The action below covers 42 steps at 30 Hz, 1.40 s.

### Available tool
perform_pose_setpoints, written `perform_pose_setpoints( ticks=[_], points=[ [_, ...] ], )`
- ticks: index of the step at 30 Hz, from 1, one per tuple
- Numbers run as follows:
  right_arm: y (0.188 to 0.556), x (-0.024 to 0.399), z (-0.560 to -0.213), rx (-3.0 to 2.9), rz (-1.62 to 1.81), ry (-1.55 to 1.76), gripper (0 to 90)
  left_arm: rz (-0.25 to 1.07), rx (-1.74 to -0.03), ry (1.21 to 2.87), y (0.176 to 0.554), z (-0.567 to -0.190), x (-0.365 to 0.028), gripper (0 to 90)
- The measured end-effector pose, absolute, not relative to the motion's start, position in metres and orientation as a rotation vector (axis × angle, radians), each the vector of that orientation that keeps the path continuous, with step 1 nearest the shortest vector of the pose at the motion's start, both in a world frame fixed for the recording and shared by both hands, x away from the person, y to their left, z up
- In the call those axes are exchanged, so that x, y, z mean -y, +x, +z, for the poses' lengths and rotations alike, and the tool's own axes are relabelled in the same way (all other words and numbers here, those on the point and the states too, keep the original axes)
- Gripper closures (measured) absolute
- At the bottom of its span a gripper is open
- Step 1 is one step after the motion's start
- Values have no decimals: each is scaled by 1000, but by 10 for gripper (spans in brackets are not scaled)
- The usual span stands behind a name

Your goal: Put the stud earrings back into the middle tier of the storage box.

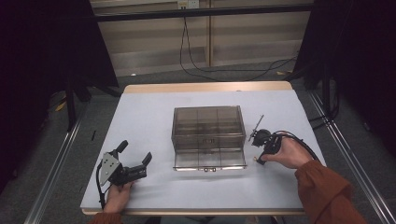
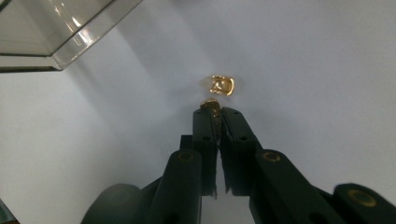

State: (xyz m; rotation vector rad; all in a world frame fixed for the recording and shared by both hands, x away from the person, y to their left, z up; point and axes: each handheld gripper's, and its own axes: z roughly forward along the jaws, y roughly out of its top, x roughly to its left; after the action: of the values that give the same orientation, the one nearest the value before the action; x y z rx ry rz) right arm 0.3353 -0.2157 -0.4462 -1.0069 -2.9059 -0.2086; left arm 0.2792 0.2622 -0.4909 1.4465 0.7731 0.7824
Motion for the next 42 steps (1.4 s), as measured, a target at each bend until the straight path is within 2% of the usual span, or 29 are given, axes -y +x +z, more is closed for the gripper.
perform_pose_setpoints(
  ticks=[5,14,17,30,42],
  points=[
    [333,217,-445,2904,-254,-1036,861,780,-774,1444,279,-491,-262,0],
    [325,227,-424,2914,-472,-1046,861,785,-772,1447,279,-491,-262,0],
    [319,236,-419,2868,-678,-1073,862,784,-772,1447,279,-491,-262,0],
    [301,249,-401,2812,-1093,-1079,862,780,-773,1445,279,-491,-262,0],
    [305,226,-389,2835,-1209,-936,862,779,-773,1445,279,-491,-262,0]
  ],
)
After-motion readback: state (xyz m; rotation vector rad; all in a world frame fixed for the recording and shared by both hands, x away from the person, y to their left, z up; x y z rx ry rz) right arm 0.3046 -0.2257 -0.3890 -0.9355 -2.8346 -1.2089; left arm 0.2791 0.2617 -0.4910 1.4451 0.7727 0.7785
